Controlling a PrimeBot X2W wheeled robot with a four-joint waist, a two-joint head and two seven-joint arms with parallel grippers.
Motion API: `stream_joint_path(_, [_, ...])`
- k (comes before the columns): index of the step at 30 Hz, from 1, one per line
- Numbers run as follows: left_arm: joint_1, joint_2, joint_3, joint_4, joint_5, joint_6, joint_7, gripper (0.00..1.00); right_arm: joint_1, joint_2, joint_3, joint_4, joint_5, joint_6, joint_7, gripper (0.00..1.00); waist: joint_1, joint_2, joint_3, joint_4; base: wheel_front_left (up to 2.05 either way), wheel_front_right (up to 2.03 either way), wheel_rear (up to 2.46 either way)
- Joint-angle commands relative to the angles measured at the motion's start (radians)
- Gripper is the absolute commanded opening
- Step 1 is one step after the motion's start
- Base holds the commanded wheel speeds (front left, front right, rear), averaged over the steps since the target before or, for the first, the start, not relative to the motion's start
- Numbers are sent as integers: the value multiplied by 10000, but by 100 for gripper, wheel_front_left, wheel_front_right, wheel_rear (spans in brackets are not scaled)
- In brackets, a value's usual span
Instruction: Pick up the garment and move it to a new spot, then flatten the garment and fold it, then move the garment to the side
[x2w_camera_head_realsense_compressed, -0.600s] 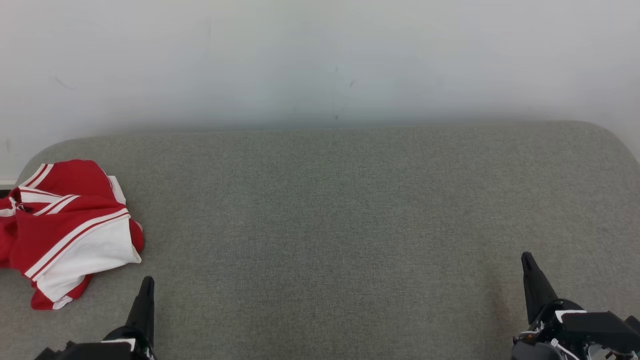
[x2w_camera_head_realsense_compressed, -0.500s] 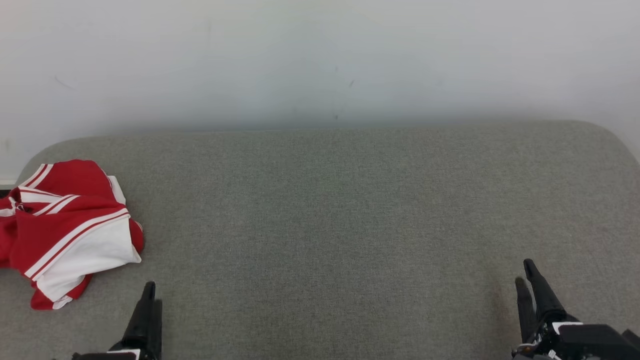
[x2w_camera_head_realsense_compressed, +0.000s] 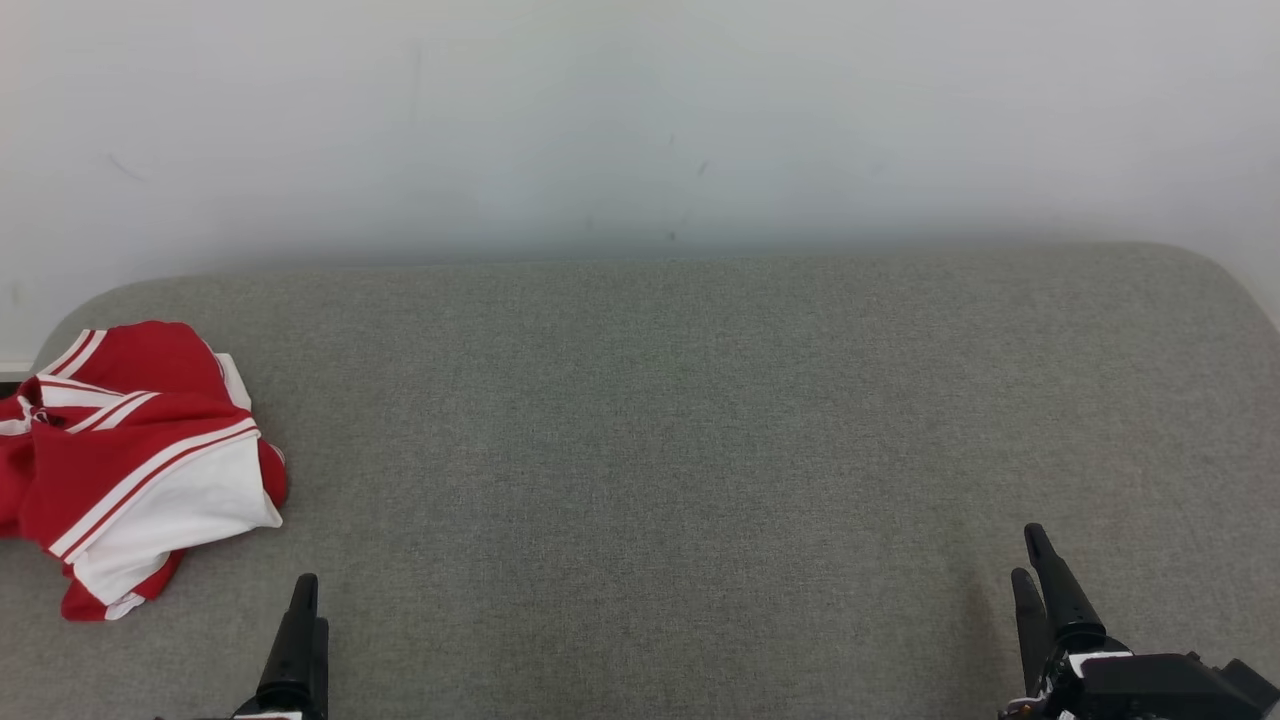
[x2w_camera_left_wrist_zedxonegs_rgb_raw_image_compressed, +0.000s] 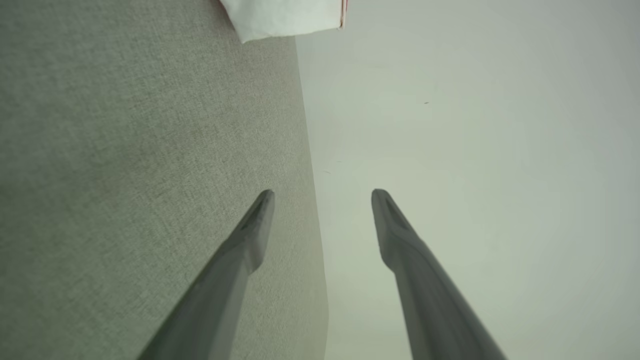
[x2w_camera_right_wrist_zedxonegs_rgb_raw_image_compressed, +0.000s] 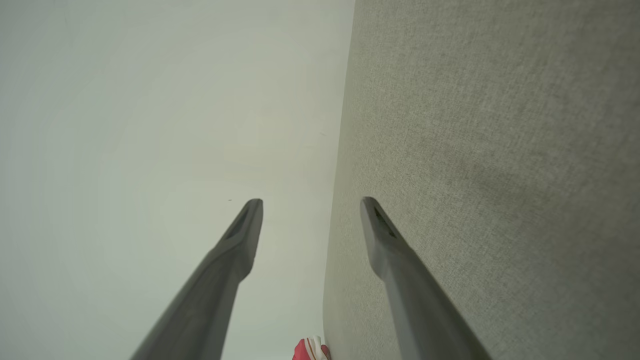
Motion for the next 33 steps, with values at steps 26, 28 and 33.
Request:
stream_joint_path(26, [277,67,-333,-603,5759,341,-1113,100,42,-27,664,-140,-5353,30,-1109,100,0,0,-9,81,0,0,0])
stream_joint_path(28, [326,69,-389,-673,6174,383,-1184,100,64,-27,718,-98,-5770,31,-1180,100,0,0,-10,86,0,0,0])
stream_joint_path(33, [447,74,-530,-828,7166,430,-1351,100,108,-29,863,20,-6740,33,-1347,100,0,0,-8,96,0,0,0])
